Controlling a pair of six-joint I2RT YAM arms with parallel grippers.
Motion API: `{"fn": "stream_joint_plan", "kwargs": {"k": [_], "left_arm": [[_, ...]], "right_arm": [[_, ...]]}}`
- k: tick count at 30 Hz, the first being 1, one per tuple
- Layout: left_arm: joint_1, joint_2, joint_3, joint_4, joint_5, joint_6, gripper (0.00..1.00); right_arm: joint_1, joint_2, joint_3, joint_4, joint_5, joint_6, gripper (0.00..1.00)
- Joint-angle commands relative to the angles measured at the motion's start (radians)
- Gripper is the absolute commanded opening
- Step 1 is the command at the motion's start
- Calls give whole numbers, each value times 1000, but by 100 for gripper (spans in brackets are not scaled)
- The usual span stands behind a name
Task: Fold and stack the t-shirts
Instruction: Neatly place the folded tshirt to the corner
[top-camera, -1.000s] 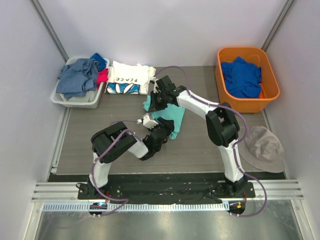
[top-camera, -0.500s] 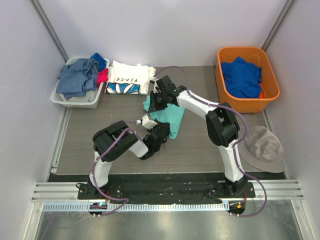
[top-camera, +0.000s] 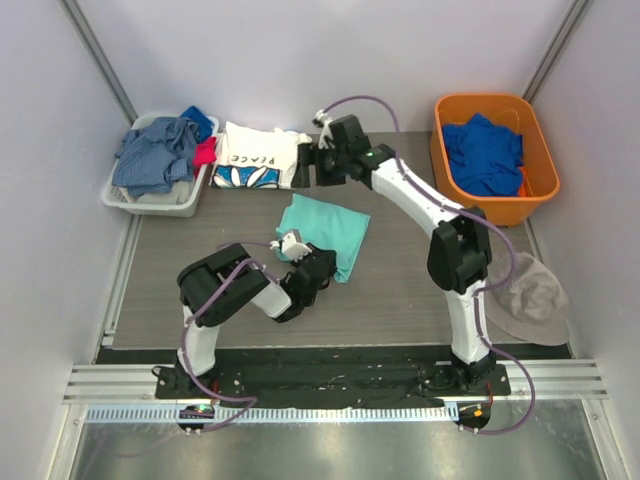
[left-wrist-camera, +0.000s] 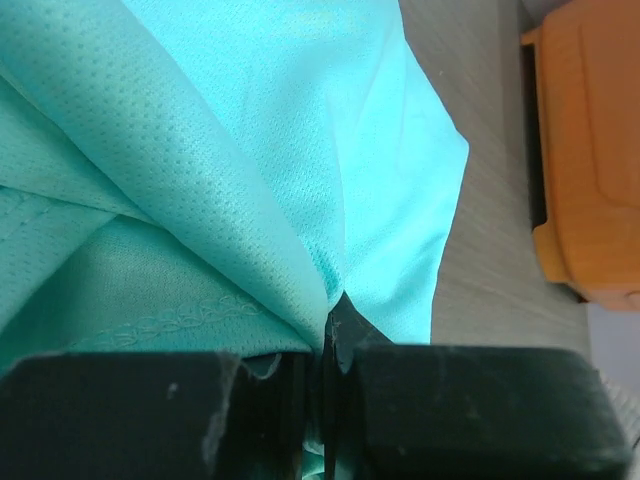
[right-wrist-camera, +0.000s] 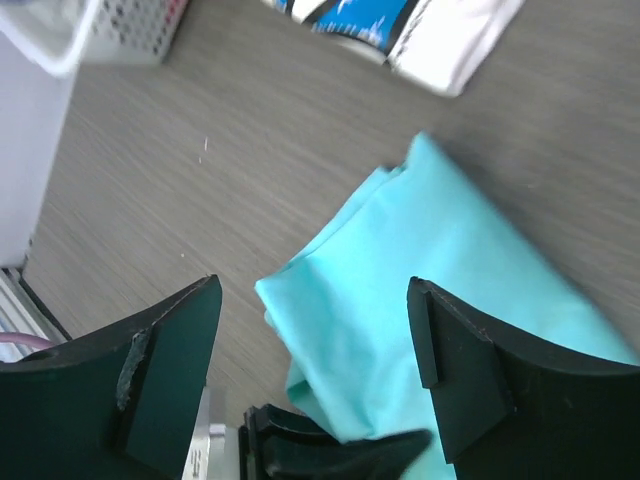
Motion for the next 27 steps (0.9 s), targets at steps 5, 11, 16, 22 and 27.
{"fn": "stream_joint_plan", "kwargs": {"k": [5,11,16,22,27], "left_arm": [[26,-223,137,-509,60,253,0],[64,-249,354,-806,122,548,0],[111,-264,432,-914,136,647,0],[188,-283,522,-964,171,710,0],[248,-267,624,-1006,208,767,0]], "right_arm": [[-138,-348,-194,18,102,10,83],[-136,-483,-415,63,140,2,84],[-138,-571,-519,80,160,5,84],[-136,-630,-621,101,175,-3,84],[-136,-653,-702,144,177,19,84]]}}
